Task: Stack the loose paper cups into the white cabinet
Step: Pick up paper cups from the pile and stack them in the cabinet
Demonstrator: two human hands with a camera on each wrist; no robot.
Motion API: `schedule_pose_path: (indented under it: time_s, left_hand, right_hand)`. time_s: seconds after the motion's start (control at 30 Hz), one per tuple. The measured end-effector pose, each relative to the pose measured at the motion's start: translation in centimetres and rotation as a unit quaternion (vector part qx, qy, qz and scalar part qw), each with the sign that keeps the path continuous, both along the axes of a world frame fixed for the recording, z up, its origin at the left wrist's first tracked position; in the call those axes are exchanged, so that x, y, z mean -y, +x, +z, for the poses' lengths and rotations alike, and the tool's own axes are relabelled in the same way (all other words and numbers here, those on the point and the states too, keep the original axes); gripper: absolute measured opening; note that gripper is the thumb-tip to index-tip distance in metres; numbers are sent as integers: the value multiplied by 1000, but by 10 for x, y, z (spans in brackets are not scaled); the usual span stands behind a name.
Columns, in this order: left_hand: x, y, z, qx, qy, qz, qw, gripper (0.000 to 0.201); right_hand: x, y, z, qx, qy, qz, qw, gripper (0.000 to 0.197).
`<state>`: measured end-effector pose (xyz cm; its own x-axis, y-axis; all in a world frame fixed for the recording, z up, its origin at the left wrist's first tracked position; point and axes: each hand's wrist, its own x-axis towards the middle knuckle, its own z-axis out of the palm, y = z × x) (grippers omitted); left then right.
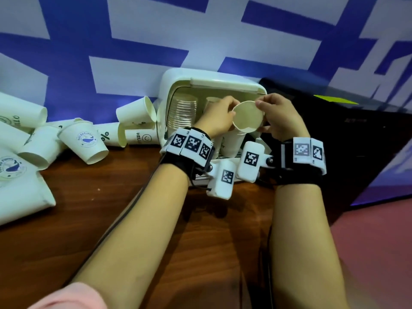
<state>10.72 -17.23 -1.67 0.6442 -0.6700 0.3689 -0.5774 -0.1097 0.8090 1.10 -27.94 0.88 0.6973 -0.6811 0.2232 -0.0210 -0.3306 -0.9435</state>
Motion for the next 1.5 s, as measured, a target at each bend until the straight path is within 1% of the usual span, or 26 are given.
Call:
schedule_pose_path:
  time_s: [0.07, 0.17, 0.23, 0.33, 0.43, 0.5, 0.63, 0.7, 0.73, 0.8, 0.83, 0.93, 1.03, 1.17, 1.23, 1.33, 1.5]
  left_hand:
    - [4, 3, -2, 6, 5, 0, 1000, 28]
    - [5, 7, -4, 48, 11, 19, 999, 31]
    - [5, 8, -5, 70, 3, 27, 997, 32]
    - [5, 7, -7, 57, -12, 18, 998, 34]
    - [8, 9, -10, 64, 4, 22, 998, 34]
    - [8, 10, -11, 32, 5, 9, 999, 34]
    - [6, 11, -14, 19, 11, 8, 1000, 49]
    - [6, 11, -14, 37, 38, 14, 999, 53]
    - [6, 10, -13, 59, 63, 22, 996, 55]
    - [6, 10, -13, 96, 110, 27, 989, 59]
    - [6, 9, -13, 94, 119, 20, 988, 60]
    - [7, 8, -13, 80, 124, 4, 989, 61]
    - [6, 8, -14, 94, 150, 14, 984, 62]
    - [6, 7, -13, 105, 141, 24, 984, 61]
    - [5, 7, -12, 111, 139, 29, 984, 61]
    - [5, 6, -11, 124, 149, 34, 980, 60]
    - [5, 5, -11, 137, 160, 46, 976, 58]
  right_hand:
    - [-1, 4, -4, 1, 18, -21, 1000, 12]
    - [-4, 10, -9, 13, 34, -41, 999, 16]
    - [-6, 11, -10, 18, 35, -45, 998, 15]
    - [-4, 11, -10, 13, 40, -51, 998, 21]
    - [-1, 11, -14, 7, 52, -47, 998, 22]
    - [0, 13, -18, -6, 64, -44, 997, 21]
    - [1, 16, -21, -16, 106, -40, 993, 23]
    - [3, 17, -22, -12, 119, -41, 992, 25]
    - [5, 18, -23, -9, 121, -39, 992, 25]
    - [6, 19, -25, 1, 119, -35, 992, 20]
    - [7, 20, -26, 3, 117, -33, 993, 17]
    - [8, 21, -29, -5, 108, -22, 994, 25]
    - [12, 22, -29, -2, 105, -23, 994, 34]
    - [16, 22, -27, -9, 75, -24, 997, 45]
    - [15, 23, -27, -6, 66, -20, 998, 40]
    - [16, 24, -29, 5, 66, -16, 998, 25]
    - [21, 26, -35, 18, 72, -12, 997, 28]
